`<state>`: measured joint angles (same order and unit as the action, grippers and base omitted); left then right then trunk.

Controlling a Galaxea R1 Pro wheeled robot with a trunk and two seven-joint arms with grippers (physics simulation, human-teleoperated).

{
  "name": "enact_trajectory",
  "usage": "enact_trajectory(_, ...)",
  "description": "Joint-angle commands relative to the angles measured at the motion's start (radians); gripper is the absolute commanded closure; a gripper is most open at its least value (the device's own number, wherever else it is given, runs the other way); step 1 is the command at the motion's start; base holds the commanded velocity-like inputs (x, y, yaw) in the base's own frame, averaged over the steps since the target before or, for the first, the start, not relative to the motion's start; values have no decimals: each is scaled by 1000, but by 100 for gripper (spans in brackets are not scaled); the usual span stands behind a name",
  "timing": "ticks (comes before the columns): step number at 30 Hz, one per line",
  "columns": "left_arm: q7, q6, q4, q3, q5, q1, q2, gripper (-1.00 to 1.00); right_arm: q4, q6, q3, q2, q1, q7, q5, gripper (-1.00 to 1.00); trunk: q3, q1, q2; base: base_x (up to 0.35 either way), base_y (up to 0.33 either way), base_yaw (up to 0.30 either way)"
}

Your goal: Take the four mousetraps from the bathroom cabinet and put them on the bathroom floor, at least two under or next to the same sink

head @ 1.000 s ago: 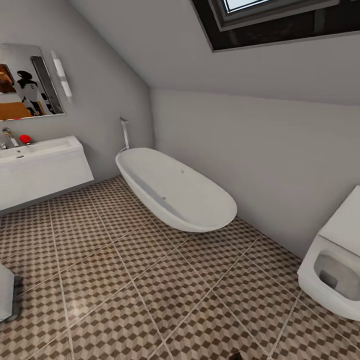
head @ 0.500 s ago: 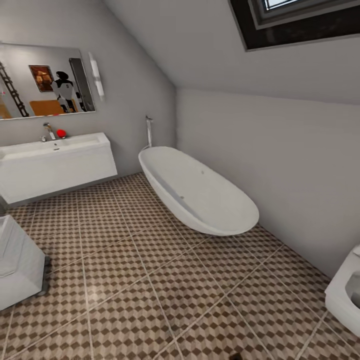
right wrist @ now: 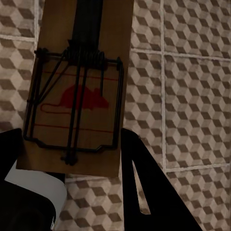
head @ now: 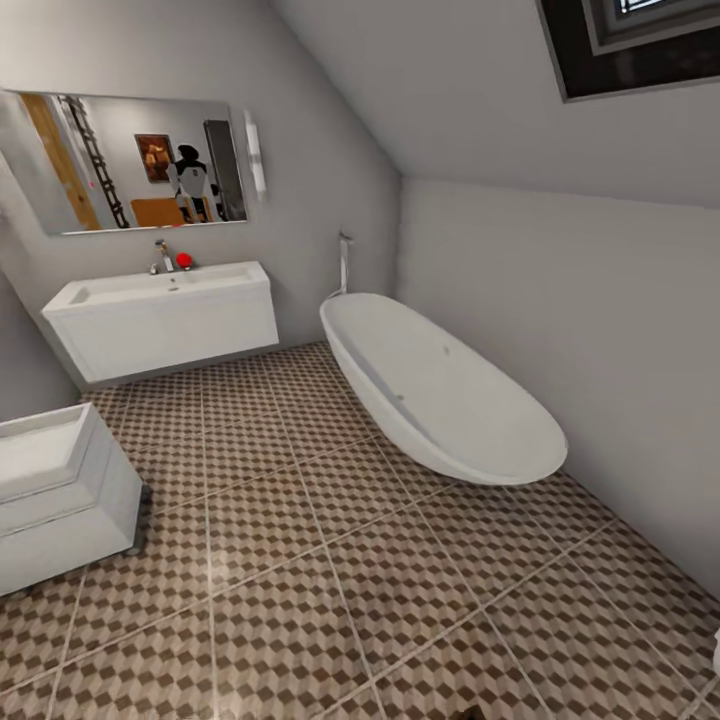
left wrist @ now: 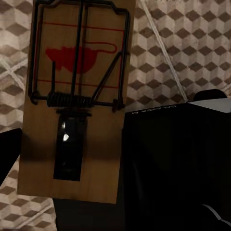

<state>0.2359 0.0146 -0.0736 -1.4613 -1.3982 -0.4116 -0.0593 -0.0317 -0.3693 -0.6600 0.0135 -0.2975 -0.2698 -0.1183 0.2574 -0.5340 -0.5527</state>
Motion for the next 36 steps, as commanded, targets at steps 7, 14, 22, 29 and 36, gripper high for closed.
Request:
enact_trajectory(7, 3, 1, -3, -8, -7, -1, 1, 100, -1, -7, -9, 0, 0, 1, -16, 100, -2, 0, -1, 0, 0, 285)
enact_trajectory(14, 3, 1, -3, -8, -7, -1, 1, 100, -1, -8, -9, 0, 0, 1, -18, 100, -1, 0, -1, 0, 0, 289)
enact_trajectory(22, 3, 1, -2, -8, -7, -1, 1, 100, -1, -7, -9, 0, 0, 1, -17, 100, 3, 0, -1, 0, 0, 288)
enact_trajectory(29, 3, 1, 0, -7, -7, -1, -2, 100, -2, -9, -9, 1, 0, 1, -17, 100, 5, 0, -1, 0, 0, 120)
enact_trajectory(36, 3, 1, 0, -7, -7, -1, -2, 100, -1, -10, -9, 0, 0, 1, -14, 100, 11, 0, -1, 0, 0, 177)
